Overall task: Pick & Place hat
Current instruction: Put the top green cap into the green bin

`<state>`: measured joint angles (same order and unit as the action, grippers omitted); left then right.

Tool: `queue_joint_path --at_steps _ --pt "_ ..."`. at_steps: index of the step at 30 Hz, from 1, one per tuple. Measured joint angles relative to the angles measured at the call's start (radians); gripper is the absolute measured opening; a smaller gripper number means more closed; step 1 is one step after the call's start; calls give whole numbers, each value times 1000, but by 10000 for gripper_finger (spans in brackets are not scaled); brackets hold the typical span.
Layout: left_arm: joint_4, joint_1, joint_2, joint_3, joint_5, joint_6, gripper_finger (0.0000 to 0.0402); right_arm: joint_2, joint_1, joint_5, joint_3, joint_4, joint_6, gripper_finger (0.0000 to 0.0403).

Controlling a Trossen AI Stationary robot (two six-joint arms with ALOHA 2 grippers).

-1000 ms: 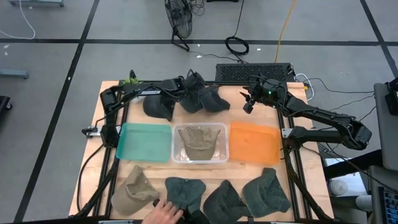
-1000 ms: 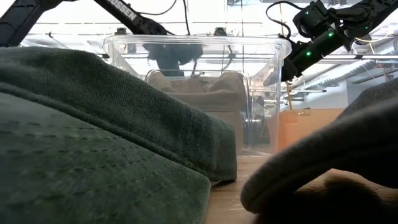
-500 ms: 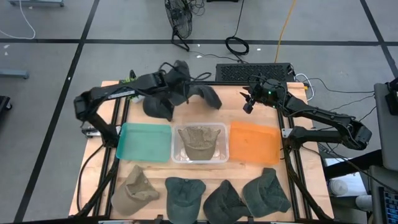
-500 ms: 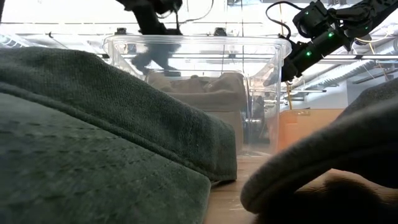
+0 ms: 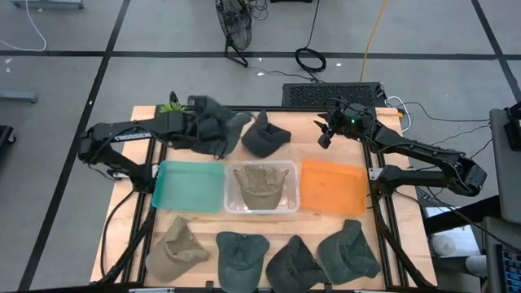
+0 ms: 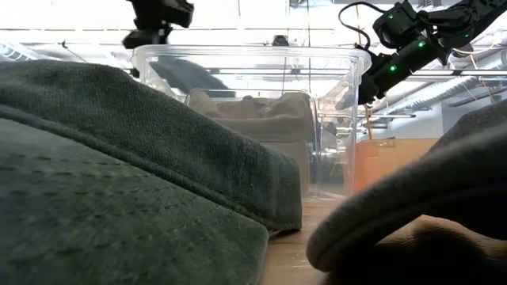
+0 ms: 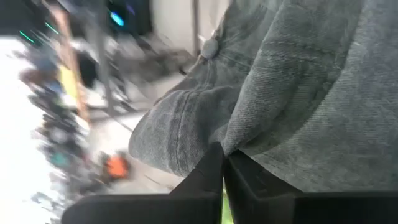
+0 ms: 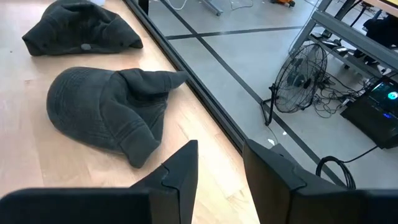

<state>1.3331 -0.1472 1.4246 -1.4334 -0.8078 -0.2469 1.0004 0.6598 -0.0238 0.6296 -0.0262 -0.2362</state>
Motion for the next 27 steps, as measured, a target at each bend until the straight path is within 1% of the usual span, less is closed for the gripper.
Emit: queue_joint_path --at_steps 4,6,8,9,14,20,24,27 --pt "226 62 0 0 113 276 11 0 0 0 0 0 13 116" --pt "243 96 -2 5 172 361 6 0 0 0 0 0 15 116" --pt "235 134 -26 20 255 410 5 0 0 0 0 0 15 116" --pt "233 154 -35 21 280 432 6 0 0 0 0 1 16 116" --pt "234 251 -65 61 326 553 4 -2 -1 2 0 12 43 116" --pt "237 326 -88 120 340 719 8 -3 -8 3 0 35 86 116" --pt "236 354 -110 215 423 799 5 -5 -41 3 0 71 96 116" --pt "237 381 -130 323 465 836 9 -5 -78 3 0 76 121 116"
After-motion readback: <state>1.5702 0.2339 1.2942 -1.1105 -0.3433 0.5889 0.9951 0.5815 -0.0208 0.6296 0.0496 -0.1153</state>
